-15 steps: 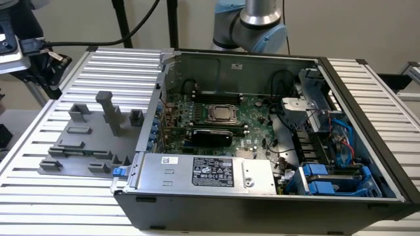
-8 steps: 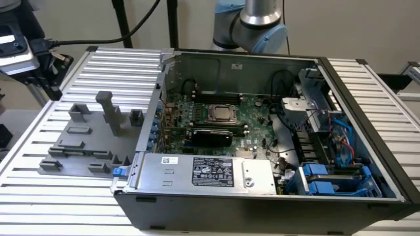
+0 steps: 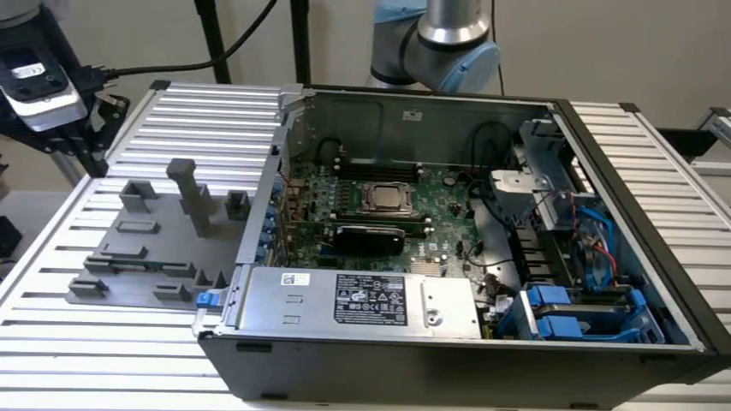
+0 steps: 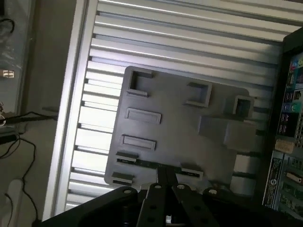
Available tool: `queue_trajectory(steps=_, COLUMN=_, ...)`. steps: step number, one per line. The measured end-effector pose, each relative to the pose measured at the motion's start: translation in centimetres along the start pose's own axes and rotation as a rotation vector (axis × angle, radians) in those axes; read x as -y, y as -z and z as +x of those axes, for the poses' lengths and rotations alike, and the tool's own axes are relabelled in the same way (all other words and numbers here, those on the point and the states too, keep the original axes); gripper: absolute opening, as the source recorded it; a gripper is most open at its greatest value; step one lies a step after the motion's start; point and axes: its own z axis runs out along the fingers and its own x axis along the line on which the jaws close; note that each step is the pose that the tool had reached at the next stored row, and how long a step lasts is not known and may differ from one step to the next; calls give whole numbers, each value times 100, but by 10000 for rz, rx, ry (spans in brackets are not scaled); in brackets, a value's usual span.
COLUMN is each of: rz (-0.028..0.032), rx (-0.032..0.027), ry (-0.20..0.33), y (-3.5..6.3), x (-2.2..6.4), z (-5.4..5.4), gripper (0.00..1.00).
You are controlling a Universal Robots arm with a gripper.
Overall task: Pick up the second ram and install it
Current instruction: 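Pick up the second ram and move it above second insertion slot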
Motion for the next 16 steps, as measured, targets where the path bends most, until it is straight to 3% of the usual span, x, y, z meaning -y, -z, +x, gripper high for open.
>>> queue_trajectory(steps=7, rz=-8, rx=-44, ry=1274, y=-40, x=1, z=0, gripper=0)
queue_trajectory(steps=16, rz=27, rx=-46, ry=2918, y=-84, x=3, z=1, gripper=0)
